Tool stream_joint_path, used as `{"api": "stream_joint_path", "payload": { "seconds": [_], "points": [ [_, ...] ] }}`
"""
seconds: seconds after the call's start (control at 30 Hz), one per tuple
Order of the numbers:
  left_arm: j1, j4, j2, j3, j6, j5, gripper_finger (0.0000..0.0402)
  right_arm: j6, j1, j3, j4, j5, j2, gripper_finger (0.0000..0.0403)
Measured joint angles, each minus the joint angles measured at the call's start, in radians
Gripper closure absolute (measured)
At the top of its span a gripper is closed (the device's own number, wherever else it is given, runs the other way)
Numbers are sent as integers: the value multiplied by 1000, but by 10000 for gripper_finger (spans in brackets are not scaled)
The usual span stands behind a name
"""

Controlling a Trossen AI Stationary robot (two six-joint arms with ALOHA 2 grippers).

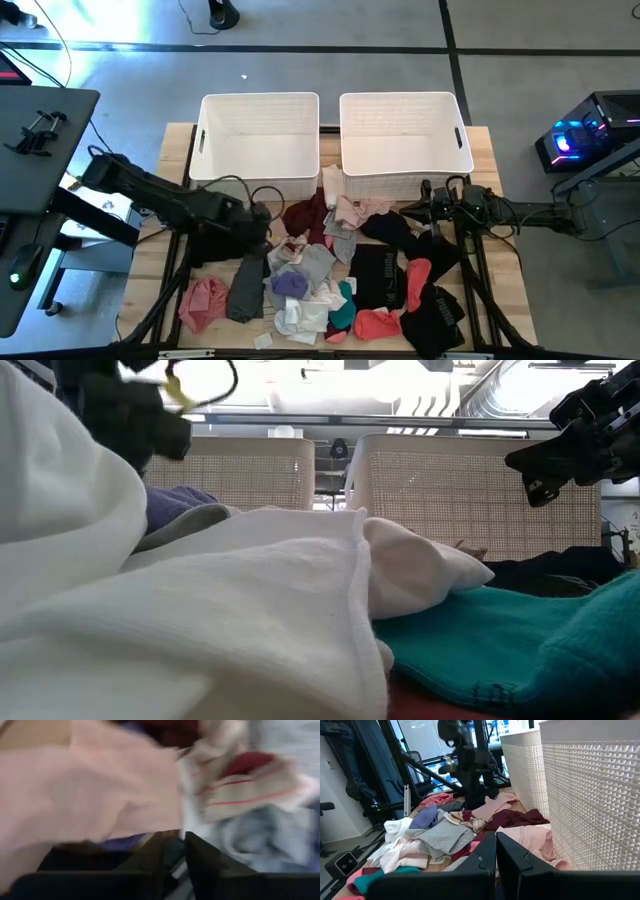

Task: Sort clothes
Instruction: Put the pink sock into the left white laundry bin

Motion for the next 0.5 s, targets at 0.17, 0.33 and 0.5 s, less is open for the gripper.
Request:
{"api": "stream_joint_path", "payload": {
  "seconds": [0.17, 0.33, 0.5],
  "points": [
    [0, -87, 71, 0, -192, -41, 258, 0, 0, 0, 0, 0, 0, 402],
    [1, -96, 133, 0, -211, -155, 233, 0, 0, 0, 0, 0, 0, 402],
    [28, -36, 211, 0, -105, -168, 253, 0, 0, 0, 0, 0, 0, 402]
  ]
}}
